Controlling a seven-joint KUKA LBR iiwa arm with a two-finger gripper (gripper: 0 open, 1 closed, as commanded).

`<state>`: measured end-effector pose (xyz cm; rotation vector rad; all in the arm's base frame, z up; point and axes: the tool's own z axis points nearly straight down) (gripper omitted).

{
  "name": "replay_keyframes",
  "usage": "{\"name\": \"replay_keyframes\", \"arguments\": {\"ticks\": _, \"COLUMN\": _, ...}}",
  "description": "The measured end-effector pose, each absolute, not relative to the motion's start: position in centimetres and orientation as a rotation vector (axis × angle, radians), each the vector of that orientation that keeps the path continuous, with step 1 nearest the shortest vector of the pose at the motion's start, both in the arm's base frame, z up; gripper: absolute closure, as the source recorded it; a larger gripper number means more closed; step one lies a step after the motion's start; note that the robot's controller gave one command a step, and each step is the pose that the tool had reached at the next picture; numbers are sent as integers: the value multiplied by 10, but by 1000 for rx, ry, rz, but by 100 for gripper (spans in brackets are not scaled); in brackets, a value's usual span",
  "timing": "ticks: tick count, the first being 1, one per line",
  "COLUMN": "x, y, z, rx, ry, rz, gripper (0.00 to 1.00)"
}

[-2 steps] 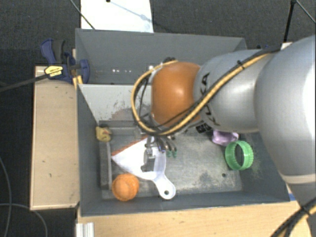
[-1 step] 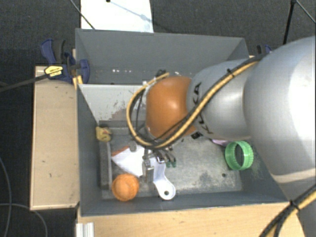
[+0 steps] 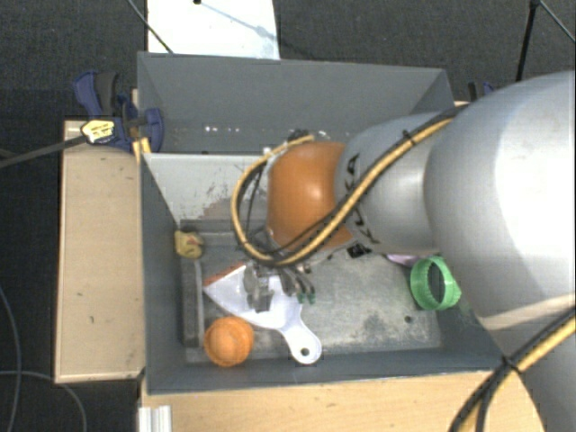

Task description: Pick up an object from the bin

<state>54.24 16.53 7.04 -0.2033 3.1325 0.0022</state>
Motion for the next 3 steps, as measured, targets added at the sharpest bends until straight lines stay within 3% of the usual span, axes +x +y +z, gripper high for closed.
{"name": "replay_keyframes", "arguments": {"ticks": 1, "x": 543, "y": 165, "z": 71, "rx": -198, "ry": 3132, "rz": 2, "gripper": 0}}
{"name": "replay_keyframes", "arguments": {"ticks": 2, "x": 543, "y": 165, "z": 71, "rx": -196, "ry": 3132, "rz": 2, "gripper": 0}}
{"name": "replay_keyframes", "arguments": {"ticks": 3, "x": 535, "y": 176, "z": 94, "rx": -421, "ry": 3110, "rz": -3, "gripper": 0}}
